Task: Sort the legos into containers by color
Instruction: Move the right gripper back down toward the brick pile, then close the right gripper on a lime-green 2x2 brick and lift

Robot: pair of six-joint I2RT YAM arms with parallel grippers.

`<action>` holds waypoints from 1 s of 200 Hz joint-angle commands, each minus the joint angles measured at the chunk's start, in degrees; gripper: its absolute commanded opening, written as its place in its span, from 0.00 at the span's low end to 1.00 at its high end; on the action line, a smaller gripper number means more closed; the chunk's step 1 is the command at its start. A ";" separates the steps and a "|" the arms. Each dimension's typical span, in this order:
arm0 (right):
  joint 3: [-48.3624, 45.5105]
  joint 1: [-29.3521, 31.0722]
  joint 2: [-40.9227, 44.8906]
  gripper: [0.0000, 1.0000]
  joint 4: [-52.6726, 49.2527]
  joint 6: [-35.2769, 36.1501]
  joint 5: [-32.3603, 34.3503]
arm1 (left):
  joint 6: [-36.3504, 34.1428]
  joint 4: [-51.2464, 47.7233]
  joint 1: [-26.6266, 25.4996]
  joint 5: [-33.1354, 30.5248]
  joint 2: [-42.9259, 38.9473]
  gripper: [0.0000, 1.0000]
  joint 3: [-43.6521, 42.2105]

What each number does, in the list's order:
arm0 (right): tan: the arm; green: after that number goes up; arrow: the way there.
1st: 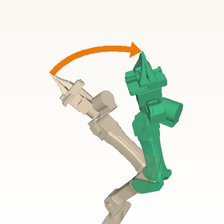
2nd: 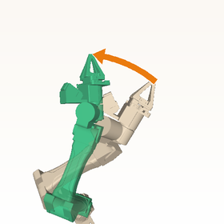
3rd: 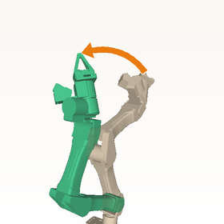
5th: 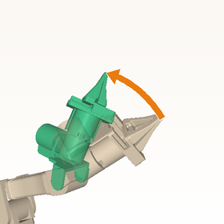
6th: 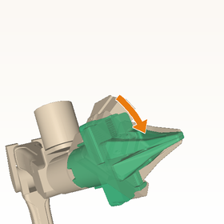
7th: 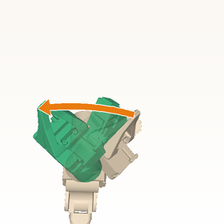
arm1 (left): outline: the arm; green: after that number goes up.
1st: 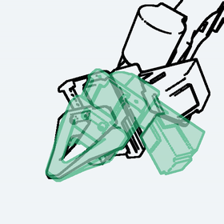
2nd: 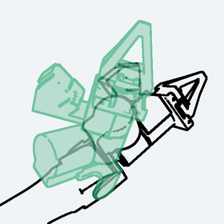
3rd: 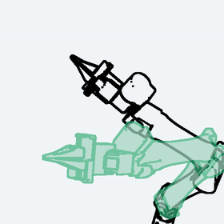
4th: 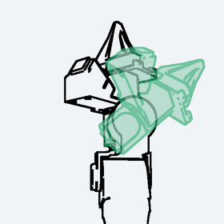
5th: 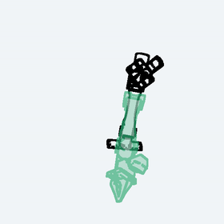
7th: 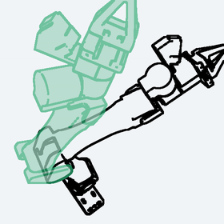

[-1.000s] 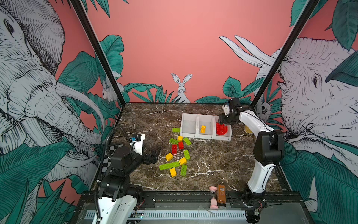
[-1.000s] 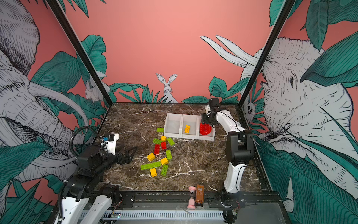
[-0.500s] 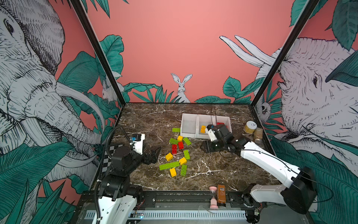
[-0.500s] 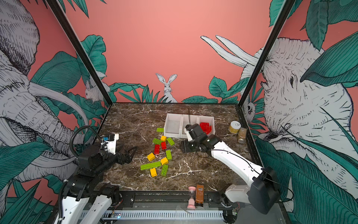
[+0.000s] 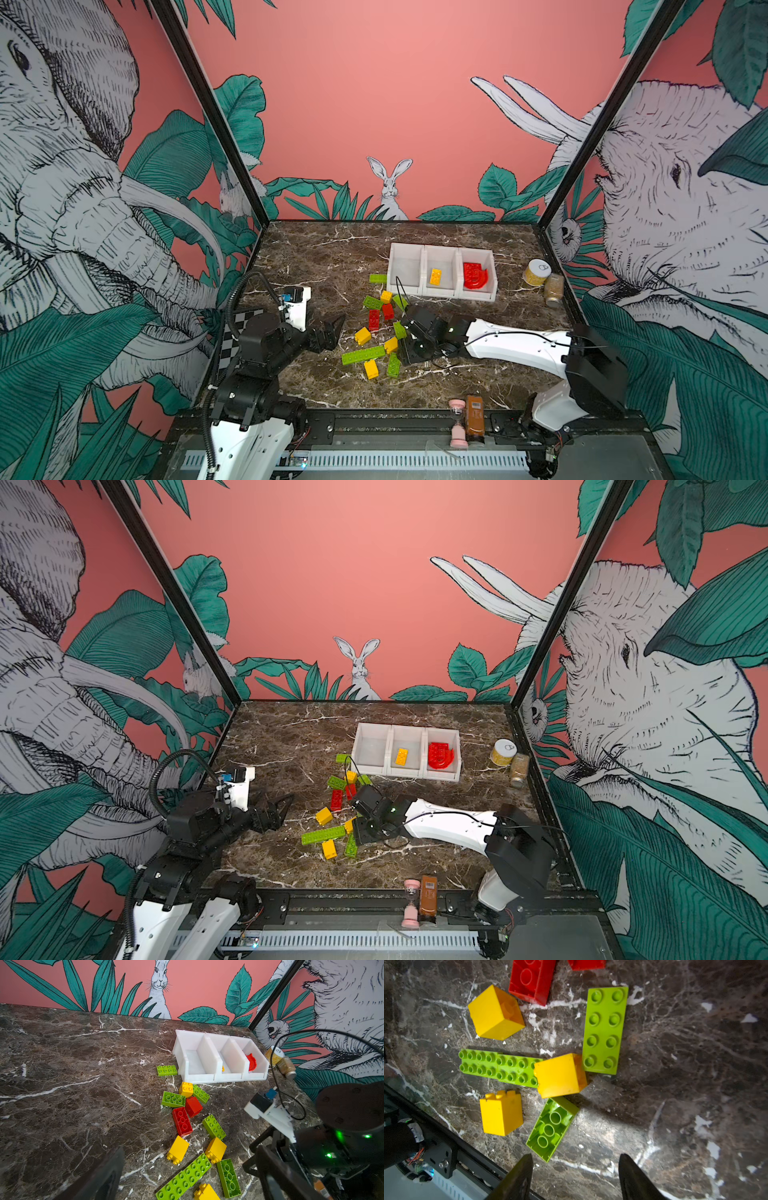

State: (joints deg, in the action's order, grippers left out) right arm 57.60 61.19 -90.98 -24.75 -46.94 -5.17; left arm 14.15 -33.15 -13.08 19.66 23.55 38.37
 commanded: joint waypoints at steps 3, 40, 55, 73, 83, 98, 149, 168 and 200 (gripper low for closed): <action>3.28 1.63 -3.68 0.66 1.57 -1.18 -0.83 | 0.00 -0.79 -0.19 0.20 -0.33 0.99 0.61; 3.58 2.31 -6.93 0.66 3.18 -2.82 -2.04 | -0.02 -0.69 -0.19 -0.69 -0.39 0.99 0.48; 4.81 2.60 -8.47 0.66 1.55 -2.33 -1.58 | -0.10 -0.74 -0.19 -0.52 -0.11 0.99 0.57; 6.48 2.99 -10.46 0.66 -1.09 -1.68 -1.02 | -0.01 -0.86 -0.19 -0.37 0.00 0.99 0.58; 6.84 3.15 -11.49 0.66 -1.06 -1.54 -1.31 | -0.01 -0.78 -0.19 -0.46 -0.08 0.99 0.64; 7.36 3.23 -12.82 0.65 -0.74 -1.28 -1.73 | 0.00 -0.75 -0.19 -0.74 -0.17 0.99 0.51; 7.43 3.24 -13.71 0.57 -2.59 -0.64 -0.44 | -0.01 -0.70 -0.19 -0.33 0.31 0.99 0.59; 6.55 3.23 -12.89 0.52 -4.13 -0.29 1.20 | 0.00 -0.51 -0.19 -0.15 0.63 0.99 0.40; 3.94 3.24 -10.96 0.43 -4.22 -0.61 2.20 | 0.08 -0.42 -0.19 -0.06 0.97 0.99 0.47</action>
State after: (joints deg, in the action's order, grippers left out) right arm 63.64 64.14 -103.83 -25.80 -47.81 -5.19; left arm 14.15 -33.15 -13.08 19.25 24.10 38.37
